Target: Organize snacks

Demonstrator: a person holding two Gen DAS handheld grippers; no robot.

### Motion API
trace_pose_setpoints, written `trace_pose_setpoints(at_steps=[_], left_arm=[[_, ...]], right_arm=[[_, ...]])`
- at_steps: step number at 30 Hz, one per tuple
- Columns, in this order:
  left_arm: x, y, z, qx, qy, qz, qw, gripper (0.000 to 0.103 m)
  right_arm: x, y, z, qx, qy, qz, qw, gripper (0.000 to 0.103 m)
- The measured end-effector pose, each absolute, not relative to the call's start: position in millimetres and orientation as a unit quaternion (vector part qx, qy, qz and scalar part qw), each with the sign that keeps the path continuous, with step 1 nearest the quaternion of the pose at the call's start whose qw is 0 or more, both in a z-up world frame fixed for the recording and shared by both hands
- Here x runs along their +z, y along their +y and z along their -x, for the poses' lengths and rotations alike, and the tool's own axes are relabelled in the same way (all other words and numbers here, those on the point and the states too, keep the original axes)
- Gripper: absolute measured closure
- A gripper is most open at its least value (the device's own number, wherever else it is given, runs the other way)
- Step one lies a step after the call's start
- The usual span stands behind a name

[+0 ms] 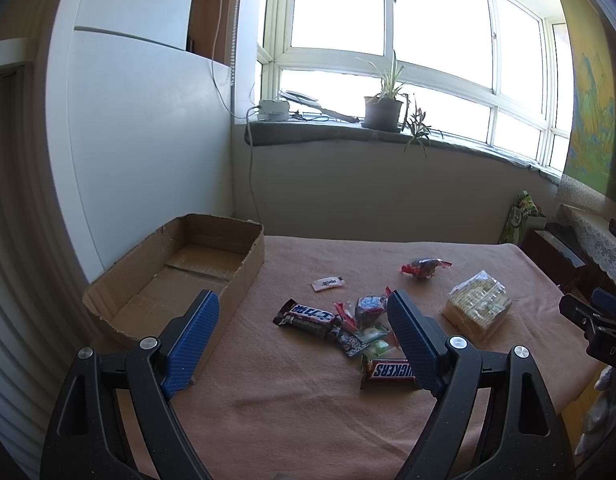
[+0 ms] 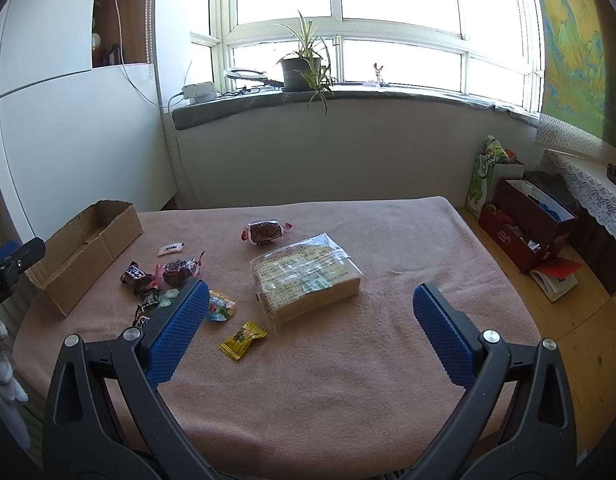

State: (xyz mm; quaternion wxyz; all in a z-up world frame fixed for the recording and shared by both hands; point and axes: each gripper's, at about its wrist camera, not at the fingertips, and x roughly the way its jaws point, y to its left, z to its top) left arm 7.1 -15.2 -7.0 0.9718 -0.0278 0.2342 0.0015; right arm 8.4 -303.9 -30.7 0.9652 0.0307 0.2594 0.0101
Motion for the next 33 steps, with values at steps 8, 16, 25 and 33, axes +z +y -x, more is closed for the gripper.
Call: trace_pose_setpoints(at_steps=[8, 16, 25, 33], left_arm=[[-8, -16, -8, 0.000, 0.236, 0.027, 0.971, 0.017], [-10, -16, -9, -0.001, 0.239, 0.028, 0.971, 0.017], [-13, -16, -12, -0.003, 0.243, 0.029, 0.969, 0.017], [-19, -14, -15, -0.003, 0.250, 0.032, 0.968, 0.017]], right_arm=[[-32, -304, -9, 0.013, 0.261, -0.031, 0.965, 0.000], [-32, -304, -9, 0.013, 0.262, -0.030, 0.965, 0.000], [-37, -302, -12, 0.019, 0.268, -0.028, 0.963, 0.000], [-41, -301, -15, 0.026, 0.272, -0.026, 0.961, 0.000]])
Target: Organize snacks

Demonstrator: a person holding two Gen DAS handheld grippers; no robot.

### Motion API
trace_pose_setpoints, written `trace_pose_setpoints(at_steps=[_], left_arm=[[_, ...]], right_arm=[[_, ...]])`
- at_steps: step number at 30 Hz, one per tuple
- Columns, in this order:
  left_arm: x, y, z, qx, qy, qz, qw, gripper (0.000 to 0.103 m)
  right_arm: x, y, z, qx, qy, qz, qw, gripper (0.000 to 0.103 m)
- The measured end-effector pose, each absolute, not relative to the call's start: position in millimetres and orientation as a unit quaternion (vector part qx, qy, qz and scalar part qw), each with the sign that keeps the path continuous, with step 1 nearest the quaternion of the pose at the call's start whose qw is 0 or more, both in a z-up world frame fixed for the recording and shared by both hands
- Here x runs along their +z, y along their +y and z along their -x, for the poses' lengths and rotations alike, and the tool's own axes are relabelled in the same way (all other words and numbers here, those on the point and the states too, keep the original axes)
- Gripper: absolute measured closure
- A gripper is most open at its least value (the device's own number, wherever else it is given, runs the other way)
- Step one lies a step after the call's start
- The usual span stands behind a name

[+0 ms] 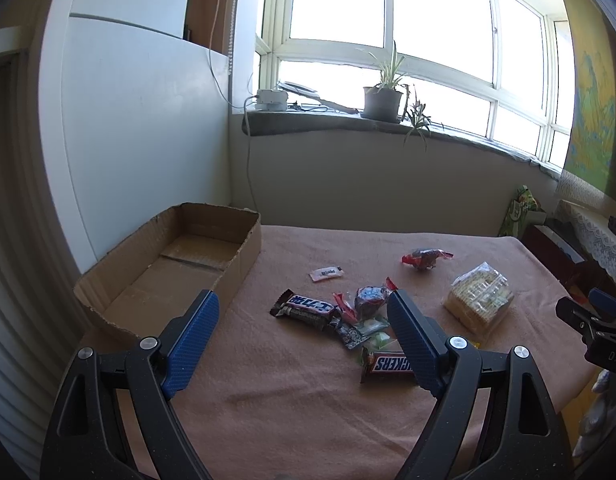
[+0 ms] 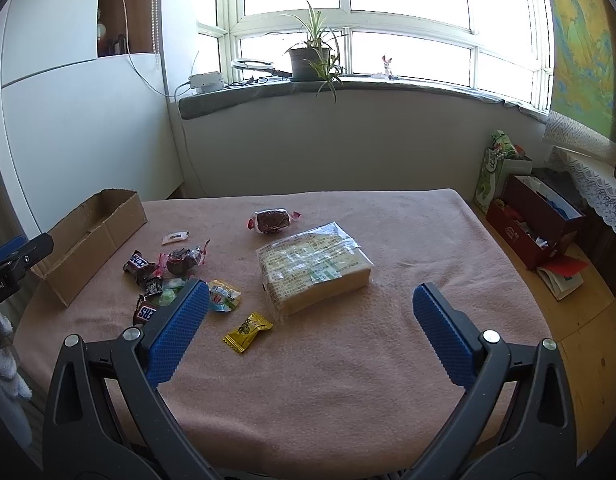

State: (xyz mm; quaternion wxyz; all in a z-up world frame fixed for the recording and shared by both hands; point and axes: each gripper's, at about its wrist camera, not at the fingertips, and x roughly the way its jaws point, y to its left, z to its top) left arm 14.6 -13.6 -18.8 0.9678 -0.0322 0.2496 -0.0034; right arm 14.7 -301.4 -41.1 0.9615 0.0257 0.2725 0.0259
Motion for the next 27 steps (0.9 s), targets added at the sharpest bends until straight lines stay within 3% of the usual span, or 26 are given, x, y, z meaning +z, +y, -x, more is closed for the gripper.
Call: trace_pose_setpoints(at_steps=[13, 17, 27], left_arm=[[-53, -1, -21, -0.010, 0.298, 0.047, 0.953, 0.021], [-61, -3, -24, -0.023, 0.314, 0.053, 0.948, 0.027], [-70, -26, -36, -0.085, 0.340, 0.058, 0.935, 0.030]], right_arm=[[-67, -297, -20, 0.054, 0.300, -0.011, 0.952, 0.000], [-76, -289, -26, 0.082, 0.318, -0.016, 0.944, 0.012], [-94, -280, -45, 0.143, 0.365, -0.068, 0.917, 0.021]])
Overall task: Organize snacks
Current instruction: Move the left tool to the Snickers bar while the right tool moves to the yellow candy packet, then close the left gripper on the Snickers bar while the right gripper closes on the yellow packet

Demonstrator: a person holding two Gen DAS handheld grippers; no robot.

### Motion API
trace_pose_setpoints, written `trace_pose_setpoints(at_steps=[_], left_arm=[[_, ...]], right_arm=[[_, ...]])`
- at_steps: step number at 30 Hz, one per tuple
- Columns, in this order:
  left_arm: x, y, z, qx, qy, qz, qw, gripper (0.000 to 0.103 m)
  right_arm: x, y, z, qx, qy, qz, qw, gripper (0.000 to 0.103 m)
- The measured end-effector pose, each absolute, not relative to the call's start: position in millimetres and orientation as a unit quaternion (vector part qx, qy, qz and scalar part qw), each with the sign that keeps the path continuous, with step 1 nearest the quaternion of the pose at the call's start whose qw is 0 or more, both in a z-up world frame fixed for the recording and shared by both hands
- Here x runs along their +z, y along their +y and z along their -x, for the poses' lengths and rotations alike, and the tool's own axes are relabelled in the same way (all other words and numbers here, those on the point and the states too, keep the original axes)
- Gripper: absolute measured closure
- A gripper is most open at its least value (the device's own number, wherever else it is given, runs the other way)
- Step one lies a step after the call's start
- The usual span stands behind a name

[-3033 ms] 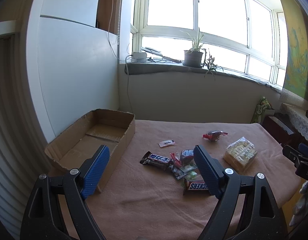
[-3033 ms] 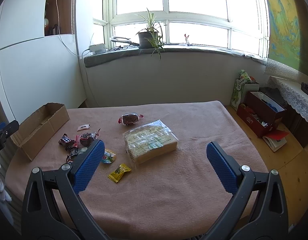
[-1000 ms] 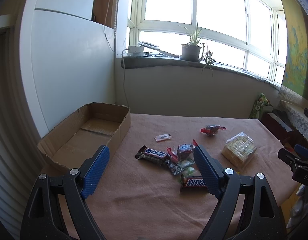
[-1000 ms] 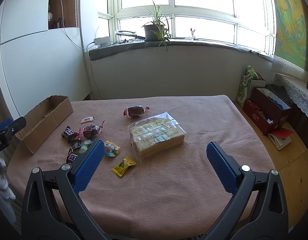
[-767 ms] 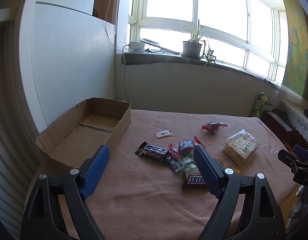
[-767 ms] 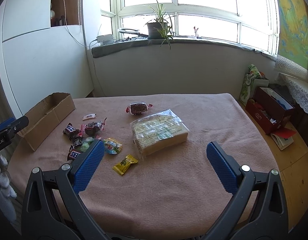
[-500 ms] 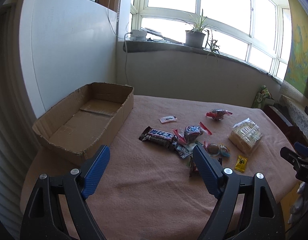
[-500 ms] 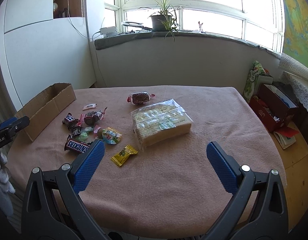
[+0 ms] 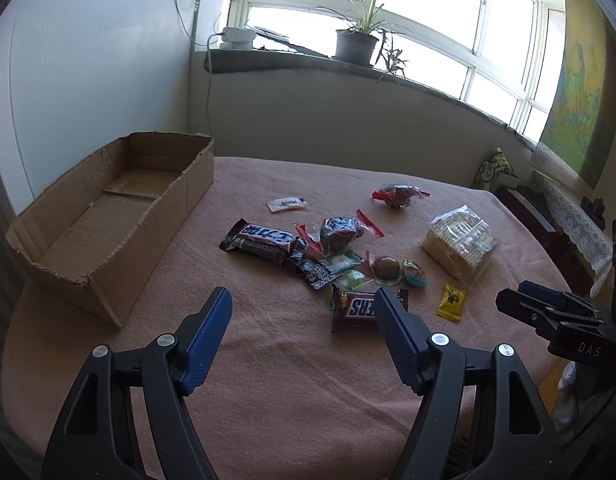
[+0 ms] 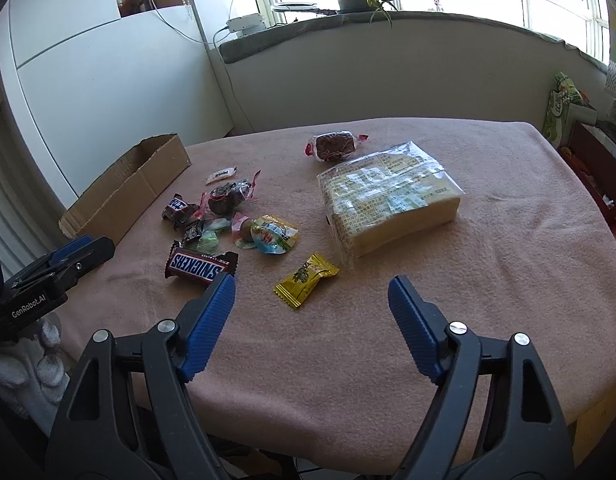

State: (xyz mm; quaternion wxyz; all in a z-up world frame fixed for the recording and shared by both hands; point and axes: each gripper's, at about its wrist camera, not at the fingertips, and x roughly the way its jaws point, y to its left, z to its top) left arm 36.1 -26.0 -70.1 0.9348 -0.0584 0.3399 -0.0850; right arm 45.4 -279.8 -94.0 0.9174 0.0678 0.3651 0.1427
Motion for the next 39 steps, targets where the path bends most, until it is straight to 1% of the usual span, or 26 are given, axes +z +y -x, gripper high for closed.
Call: trace_pose_setpoints(at_steps=[3, 4, 5, 6, 8, 10, 12, 16, 18, 22, 23, 25, 27, 28, 30, 36, 37, 39], left_arm=[[-75, -34, -41, -0.103, 0.353, 0.064, 0.928, 0.030], [-76, -37, -43, -0.110, 0.357, 0.065, 0.925, 0.030], [-77, -40, -45, -0.116, 0.360, 0.065, 0.923, 0.030], [-79, -43, -46, -0.119, 0.363, 0.065, 0.922, 0.030], [-83, -47, -50, -0.126, 0.370, 0.066, 0.918, 0.030], [-87, -49, -54, -0.131, 0.380, 0.073, 0.913, 0.030], [-90, -49, -57, -0.138, 0.390, 0.087, 0.906, 0.030], [-95, -53, -68, -0.152, 0.412, 0.119, 0.891, 0.030], [-98, -57, -74, -0.149, 0.417, 0.119, 0.888, 0.030], [-107, -61, -87, -0.147, 0.435, 0.132, 0.878, 0.030], [-109, -63, -89, -0.146, 0.438, 0.133, 0.877, 0.032], [-112, -67, -93, -0.141, 0.441, 0.125, 0.877, 0.032], [-116, -70, -95, -0.134, 0.443, 0.115, 0.879, 0.032], [-117, -72, -96, -0.132, 0.444, 0.111, 0.879, 0.032], [-119, -76, -97, -0.127, 0.444, 0.103, 0.881, 0.032], [-123, -87, -96, -0.119, 0.435, 0.062, 0.890, 0.032], [-124, -89, -94, -0.117, 0.432, 0.049, 0.893, 0.032], [-125, -93, -91, -0.114, 0.426, 0.026, 0.897, 0.037]], right_arm=[[-98, -272, -53, 0.144, 0.373, -0.057, 0.915, 0.022], [-100, -269, -57, 0.145, 0.380, -0.057, 0.912, 0.024], [-103, -267, -60, 0.150, 0.387, -0.060, 0.908, 0.033], [-106, -265, -64, 0.155, 0.396, -0.062, 0.903, 0.039], [-113, -262, -72, 0.158, 0.411, -0.069, 0.895, 0.042], [-119, -260, -79, 0.159, 0.423, -0.077, 0.889, 0.043], [-123, -258, -85, 0.156, 0.431, -0.082, 0.885, 0.048], [-130, -254, -94, 0.148, 0.442, -0.082, 0.881, 0.049], [-133, -251, -97, 0.137, 0.443, -0.074, 0.883, 0.052], [-134, -244, -99, 0.123, 0.439, -0.048, 0.889, 0.052], [-134, -243, -99, 0.120, 0.439, -0.043, 0.890, 0.053], [-135, -241, -99, 0.114, 0.437, -0.026, 0.892, 0.058], [-135, -241, -98, 0.108, 0.436, -0.013, 0.893, 0.067], [-135, -243, -98, 0.108, 0.437, -0.012, 0.893, 0.069], [-134, -248, -98, 0.110, 0.439, -0.017, 0.892, 0.076], [-134, -253, -98, 0.117, 0.439, -0.019, 0.891, 0.076], [-134, -254, -98, 0.118, 0.438, -0.020, 0.891, 0.076], [-135, -254, -98, 0.120, 0.438, -0.024, 0.890, 0.076]])
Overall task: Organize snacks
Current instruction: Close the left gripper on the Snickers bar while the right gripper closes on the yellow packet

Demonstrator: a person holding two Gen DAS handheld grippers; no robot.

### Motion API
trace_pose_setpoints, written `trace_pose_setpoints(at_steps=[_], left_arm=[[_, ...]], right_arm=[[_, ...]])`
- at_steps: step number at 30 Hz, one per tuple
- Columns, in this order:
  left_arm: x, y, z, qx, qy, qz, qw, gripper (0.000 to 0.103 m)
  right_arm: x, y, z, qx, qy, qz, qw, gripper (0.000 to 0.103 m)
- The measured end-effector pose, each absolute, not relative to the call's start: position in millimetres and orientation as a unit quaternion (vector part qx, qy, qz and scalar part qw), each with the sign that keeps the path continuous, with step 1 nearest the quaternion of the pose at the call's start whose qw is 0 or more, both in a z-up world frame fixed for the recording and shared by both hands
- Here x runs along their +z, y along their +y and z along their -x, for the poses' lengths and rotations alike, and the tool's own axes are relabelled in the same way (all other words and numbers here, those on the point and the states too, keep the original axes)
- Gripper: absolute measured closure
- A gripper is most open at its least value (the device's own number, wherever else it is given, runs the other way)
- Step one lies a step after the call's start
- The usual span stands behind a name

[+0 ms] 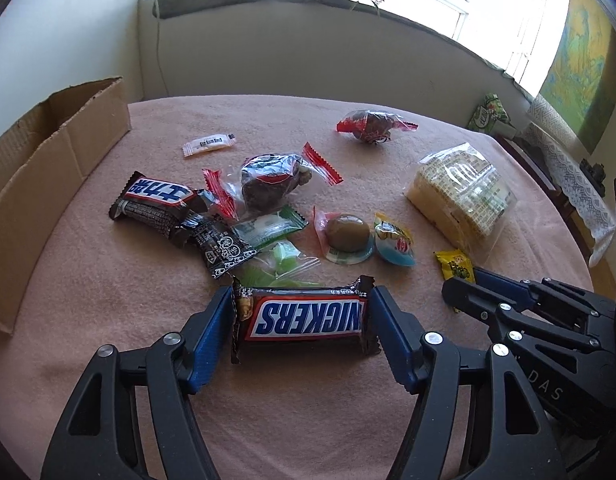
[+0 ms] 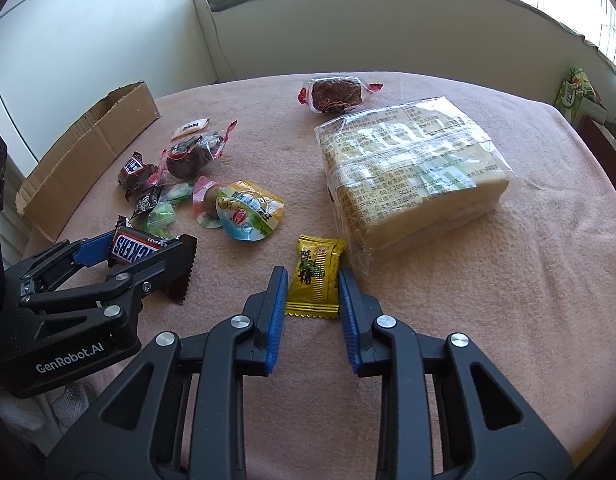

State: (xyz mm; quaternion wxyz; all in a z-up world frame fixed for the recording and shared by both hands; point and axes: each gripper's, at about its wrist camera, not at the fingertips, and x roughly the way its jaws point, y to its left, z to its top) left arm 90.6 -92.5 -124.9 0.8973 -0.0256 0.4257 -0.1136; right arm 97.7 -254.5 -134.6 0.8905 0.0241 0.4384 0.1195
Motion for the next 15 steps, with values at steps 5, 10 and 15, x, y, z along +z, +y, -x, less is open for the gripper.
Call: trace_pose_setpoints(at_steps=[5, 10, 15], left_arm=[[-126, -97, -87, -0.111, 0.414, -0.007, 0.903, 0.042], [-124, -92, -84, -0.113, 0.408, 0.003, 0.906, 0.048], [-125, -91, -79, -0.115, 0.400, 0.001, 0.909, 0.049]], right_arm=[[-135, -257, -98, 0.123, 0.438, -0.031, 0.890, 0.077], [-134, -259, -94, 0.125, 0.436, -0.034, 0.891, 0.083], [-133, -259, -92, 0.126, 0.432, -0.032, 0.892, 0.088]])
